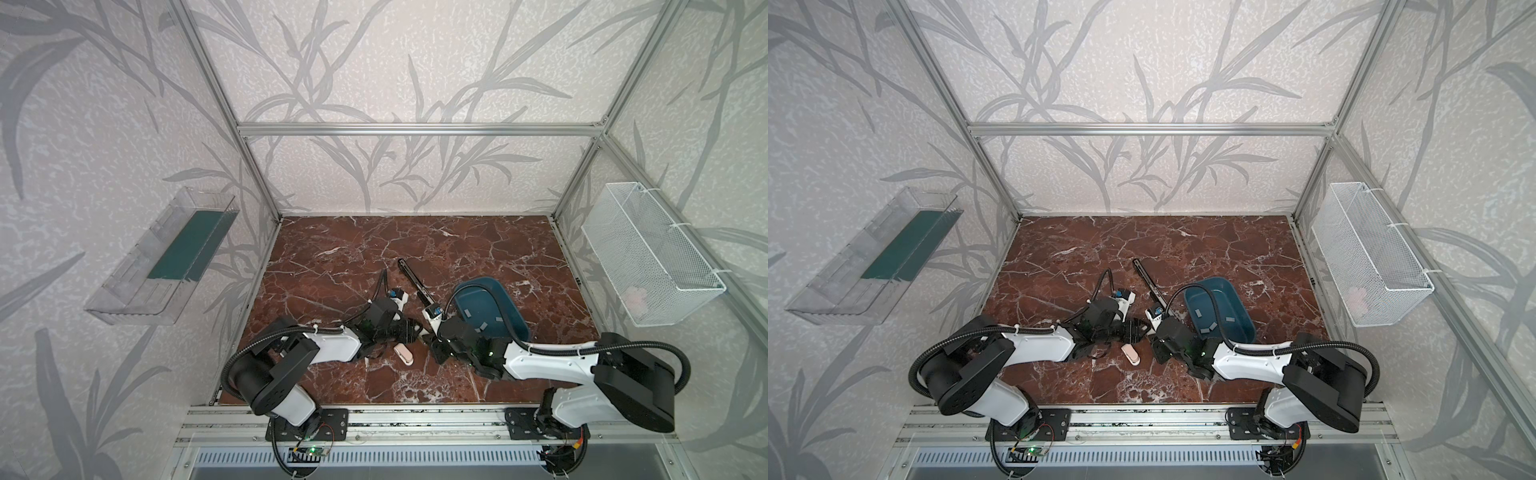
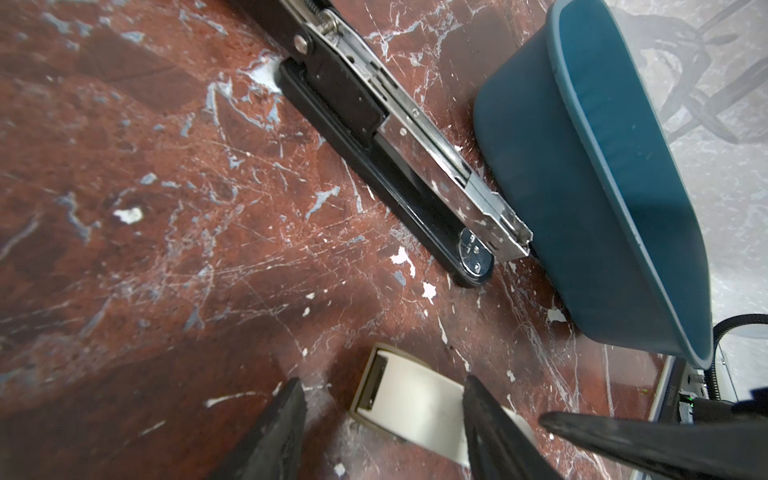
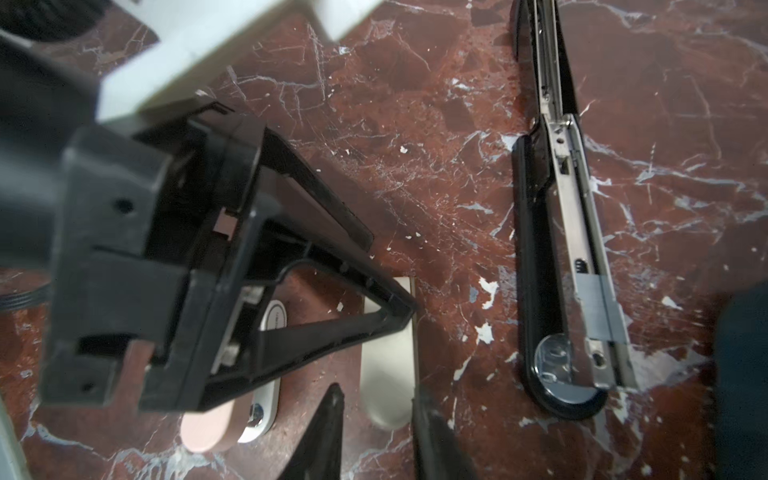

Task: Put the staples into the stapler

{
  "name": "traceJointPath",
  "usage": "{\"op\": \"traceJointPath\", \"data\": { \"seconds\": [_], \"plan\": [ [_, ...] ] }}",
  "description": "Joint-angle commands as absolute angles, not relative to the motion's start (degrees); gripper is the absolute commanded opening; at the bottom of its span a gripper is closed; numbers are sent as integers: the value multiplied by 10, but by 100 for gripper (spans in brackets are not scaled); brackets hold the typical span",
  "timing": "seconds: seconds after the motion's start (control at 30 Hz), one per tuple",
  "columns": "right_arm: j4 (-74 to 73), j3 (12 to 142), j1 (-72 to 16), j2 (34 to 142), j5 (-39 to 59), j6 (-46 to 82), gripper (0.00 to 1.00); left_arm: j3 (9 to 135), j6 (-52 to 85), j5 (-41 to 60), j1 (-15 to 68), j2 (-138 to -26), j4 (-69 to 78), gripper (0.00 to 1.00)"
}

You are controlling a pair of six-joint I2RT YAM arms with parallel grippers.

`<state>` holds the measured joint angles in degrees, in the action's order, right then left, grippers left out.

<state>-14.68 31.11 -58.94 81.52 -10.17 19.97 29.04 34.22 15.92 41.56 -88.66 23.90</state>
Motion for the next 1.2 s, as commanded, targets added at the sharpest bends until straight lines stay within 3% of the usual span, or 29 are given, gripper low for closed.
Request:
{"op": "traceJointPath", "data": {
  "seconds": [0.0, 0.23, 0.77, 1.17],
  "plan": [
    [-134, 325, -591, 835, -112, 213, 28, 287, 335, 150, 419, -874, 210, 61],
    [-152, 302, -591, 879, -90, 239, 21, 285, 335, 153, 419, -869, 211, 61],
    [-235, 280, -591, 974, -65, 271, 16, 284, 339, 154, 417, -880, 225, 61],
    [-51, 400, -569, 826, -133, 200, 43, 354, 318, 119, 363, -818, 133, 67]
  ]
}}
